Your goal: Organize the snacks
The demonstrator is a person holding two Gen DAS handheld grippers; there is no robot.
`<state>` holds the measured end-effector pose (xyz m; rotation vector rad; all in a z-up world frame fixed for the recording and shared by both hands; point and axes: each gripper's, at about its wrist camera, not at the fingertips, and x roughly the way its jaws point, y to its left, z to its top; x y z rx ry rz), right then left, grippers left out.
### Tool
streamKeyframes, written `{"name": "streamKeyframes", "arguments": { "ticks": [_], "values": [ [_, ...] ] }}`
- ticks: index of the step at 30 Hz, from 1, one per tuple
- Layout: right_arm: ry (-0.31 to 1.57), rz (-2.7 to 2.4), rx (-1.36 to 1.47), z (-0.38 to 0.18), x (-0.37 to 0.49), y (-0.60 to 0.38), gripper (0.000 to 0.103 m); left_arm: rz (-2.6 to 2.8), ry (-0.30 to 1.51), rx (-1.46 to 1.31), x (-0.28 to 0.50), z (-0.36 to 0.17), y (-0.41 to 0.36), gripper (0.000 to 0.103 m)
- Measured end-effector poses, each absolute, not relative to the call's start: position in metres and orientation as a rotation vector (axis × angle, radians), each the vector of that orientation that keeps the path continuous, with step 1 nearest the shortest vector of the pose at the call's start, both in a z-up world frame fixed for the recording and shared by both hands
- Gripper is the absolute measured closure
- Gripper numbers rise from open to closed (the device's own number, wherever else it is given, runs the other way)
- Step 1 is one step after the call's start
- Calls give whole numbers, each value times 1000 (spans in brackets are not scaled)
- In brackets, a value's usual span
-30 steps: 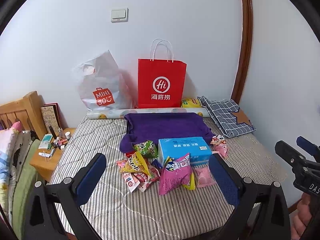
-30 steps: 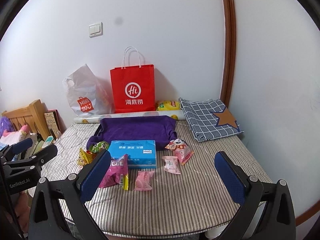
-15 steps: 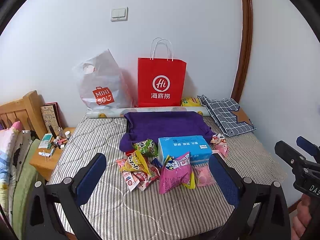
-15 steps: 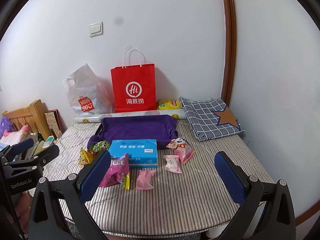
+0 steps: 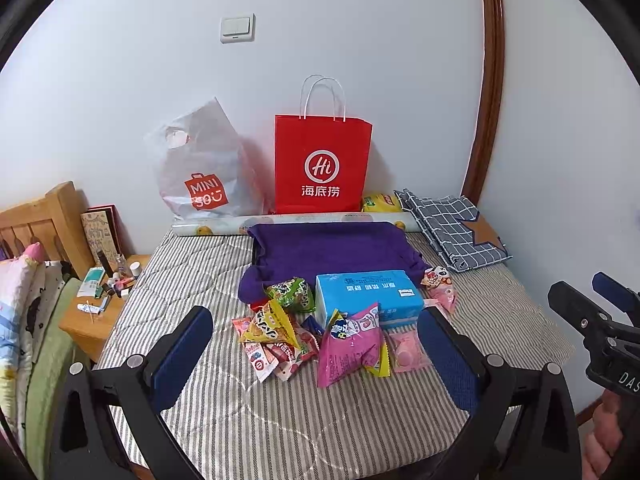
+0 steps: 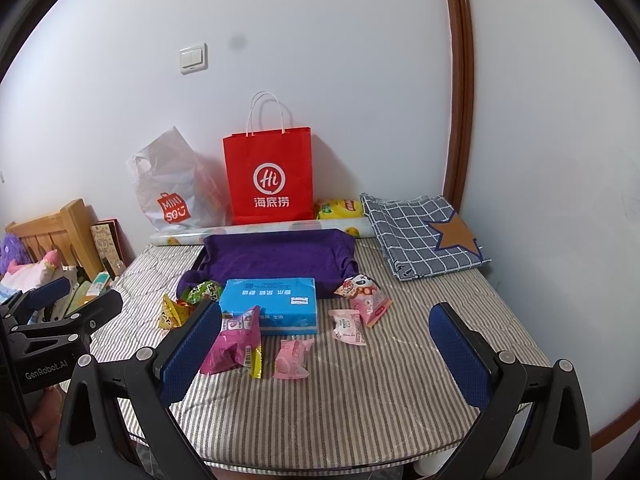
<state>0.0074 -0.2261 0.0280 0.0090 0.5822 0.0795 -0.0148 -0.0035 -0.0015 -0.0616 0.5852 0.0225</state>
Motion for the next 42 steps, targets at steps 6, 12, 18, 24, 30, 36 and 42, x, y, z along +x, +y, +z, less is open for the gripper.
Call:
{"name": "streamKeyframes", "arguments": {
  "ticks": [6, 12, 18, 24, 30, 36, 42],
  "values": [
    [581, 79, 9, 28, 7, -227, 0, 25, 585, -59, -14, -1, -3, 0],
    [581, 80, 11, 28, 7, -225, 0, 26, 586, -58, -14, -1, -4, 0],
    [582, 80, 12, 29, 8, -224, 0, 24, 593, -56, -13, -3, -4, 0],
    [579, 90, 13, 28, 8, -222, 0, 29, 603, -51, -9, -5, -3, 0],
    [588, 126, 9, 20, 14, -222, 0, 38, 625, -41, 0, -12, -1, 0],
    [653, 123, -6, -4, 32, -229, 0, 80, 702, -48, 19, -35, 11, 0],
    [751, 77, -34, -47, 55, -243, 0, 132, 759, -34, 38, -69, 28, 0]
  ]
}}
